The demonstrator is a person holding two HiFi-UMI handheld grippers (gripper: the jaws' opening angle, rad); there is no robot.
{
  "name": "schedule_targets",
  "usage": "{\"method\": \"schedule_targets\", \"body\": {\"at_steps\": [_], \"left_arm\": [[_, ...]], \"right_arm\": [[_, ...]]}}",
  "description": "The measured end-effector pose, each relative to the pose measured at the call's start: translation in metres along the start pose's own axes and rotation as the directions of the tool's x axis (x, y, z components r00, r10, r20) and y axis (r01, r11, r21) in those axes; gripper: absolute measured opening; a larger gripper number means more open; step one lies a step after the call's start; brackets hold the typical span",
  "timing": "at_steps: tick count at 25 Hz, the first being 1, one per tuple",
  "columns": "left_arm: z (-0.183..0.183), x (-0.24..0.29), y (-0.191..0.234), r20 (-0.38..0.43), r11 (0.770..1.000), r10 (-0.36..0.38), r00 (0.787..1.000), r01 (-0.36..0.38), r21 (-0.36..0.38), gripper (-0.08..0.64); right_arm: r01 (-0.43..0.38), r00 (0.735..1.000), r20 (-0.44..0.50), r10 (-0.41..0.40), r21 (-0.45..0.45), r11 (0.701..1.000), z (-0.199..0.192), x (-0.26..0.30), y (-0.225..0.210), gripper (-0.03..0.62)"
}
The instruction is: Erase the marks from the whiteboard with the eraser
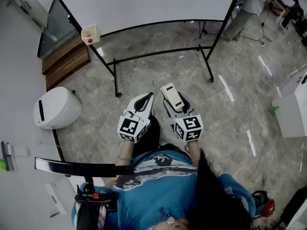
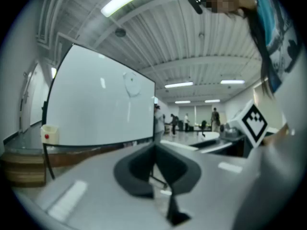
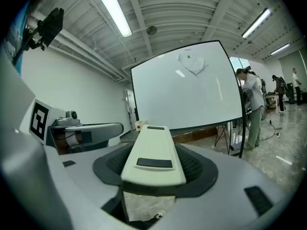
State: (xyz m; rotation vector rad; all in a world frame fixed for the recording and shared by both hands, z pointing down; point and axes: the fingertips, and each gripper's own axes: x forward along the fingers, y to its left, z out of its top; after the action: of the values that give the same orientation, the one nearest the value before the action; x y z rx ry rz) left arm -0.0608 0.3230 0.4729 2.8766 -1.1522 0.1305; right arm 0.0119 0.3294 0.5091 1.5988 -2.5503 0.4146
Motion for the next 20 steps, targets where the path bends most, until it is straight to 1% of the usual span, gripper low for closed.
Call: {"method": "schedule_targets", "body": {"at_steps": [3,5,10,16,20], "left_arm": [[0.004,0.014,0.009,0.008,1.0,-0.002,1.0,0.002,-0.001,0.003],[0.003,0.032,0.026,0.012,1.0,-0.013,1.0,0.013,0.0,0.003],[0.006,0.084,0.088,0.022,0.999,-0.035,0.999,0.036,-0.008,0.003],[0.025,0.15,0.175,0.03,0.998,-0.064,0.997,0.065,-0.009,0.003],[0.034,0.195,0.221,0.036,0.996,-0.093,0.995,0.093,0.003,0.005]], "right_arm": [[0.0,1.0,0.005,0.0,-0.002,1.0,0.008,0.012,-0.011,0.264],[0.005,1.0,0.009,-0.005,0.003,1.0,0.014,0.034,-0.022,0.264],[0.028,1.0,0.006,-0.028,0.0,1.0,0.034,0.103,-0.05,0.264],[0.055,0.998,0.0,-0.055,0.003,0.998,0.068,0.188,-0.077,0.264],[0.078,0.997,0.009,-0.078,0.01,0.997,0.09,0.246,-0.102,0.264]]}}
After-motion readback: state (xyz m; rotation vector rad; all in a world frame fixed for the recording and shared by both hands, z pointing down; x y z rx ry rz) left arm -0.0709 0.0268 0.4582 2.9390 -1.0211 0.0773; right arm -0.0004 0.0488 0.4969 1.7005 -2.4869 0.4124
